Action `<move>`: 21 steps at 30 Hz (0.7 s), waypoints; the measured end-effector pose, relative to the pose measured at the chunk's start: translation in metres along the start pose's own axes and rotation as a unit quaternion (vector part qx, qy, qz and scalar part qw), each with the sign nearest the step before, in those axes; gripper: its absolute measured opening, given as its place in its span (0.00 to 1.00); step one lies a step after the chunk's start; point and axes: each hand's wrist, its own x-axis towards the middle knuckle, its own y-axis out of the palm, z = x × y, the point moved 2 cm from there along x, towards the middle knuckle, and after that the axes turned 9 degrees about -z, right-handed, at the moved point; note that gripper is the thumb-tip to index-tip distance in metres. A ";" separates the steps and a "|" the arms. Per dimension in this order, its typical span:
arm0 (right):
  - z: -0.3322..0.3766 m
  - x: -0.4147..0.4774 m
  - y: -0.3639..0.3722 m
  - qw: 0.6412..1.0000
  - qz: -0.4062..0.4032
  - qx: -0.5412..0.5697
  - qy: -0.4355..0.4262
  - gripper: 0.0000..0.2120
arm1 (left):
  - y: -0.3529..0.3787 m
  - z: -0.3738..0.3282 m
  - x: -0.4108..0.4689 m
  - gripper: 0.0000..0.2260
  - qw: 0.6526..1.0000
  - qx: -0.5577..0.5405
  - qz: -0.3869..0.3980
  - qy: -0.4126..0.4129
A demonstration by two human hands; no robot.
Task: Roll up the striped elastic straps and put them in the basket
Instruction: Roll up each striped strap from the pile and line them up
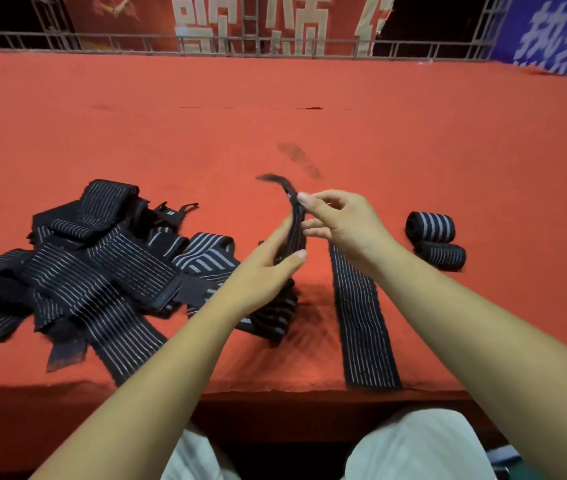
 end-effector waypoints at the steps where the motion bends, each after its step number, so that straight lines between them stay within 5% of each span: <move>1: 0.000 0.000 0.000 1.000 0.023 -0.001 0.005 0.11 | 0.003 -0.002 0.002 0.26 1.000 0.018 0.008 -0.008; 6: 0.001 0.000 -0.010 1.000 -0.010 -0.006 -0.019 0.06 | 0.009 -0.007 0.009 0.19 1.000 -0.001 -0.012 -0.006; 9: 0.005 0.001 -0.021 0.999 -0.023 0.025 0.022 0.09 | 0.005 0.006 0.013 0.27 0.997 -0.039 -0.060 -0.038; 11: 0.009 0.001 -0.025 0.997 0.015 0.046 0.056 0.09 | 0.004 0.015 0.015 0.31 0.995 -0.045 -0.034 -0.079; 13: 0.012 0.002 -0.030 0.995 0.037 0.044 0.084 0.10 | 0.006 0.019 0.014 0.21 0.996 -0.028 0.020 -0.080; 18: 0.018 0.016 -0.057 0.993 -0.032 0.047 0.108 0.07 | 0.002 0.028 0.009 0.12 0.982 -0.146 0.031 -0.115; 21: 0.018 0.026 -0.076 0.988 -0.071 0.054 0.124 0.02 | 0.002 0.027 0.007 0.14 0.983 -0.081 0.110 -0.122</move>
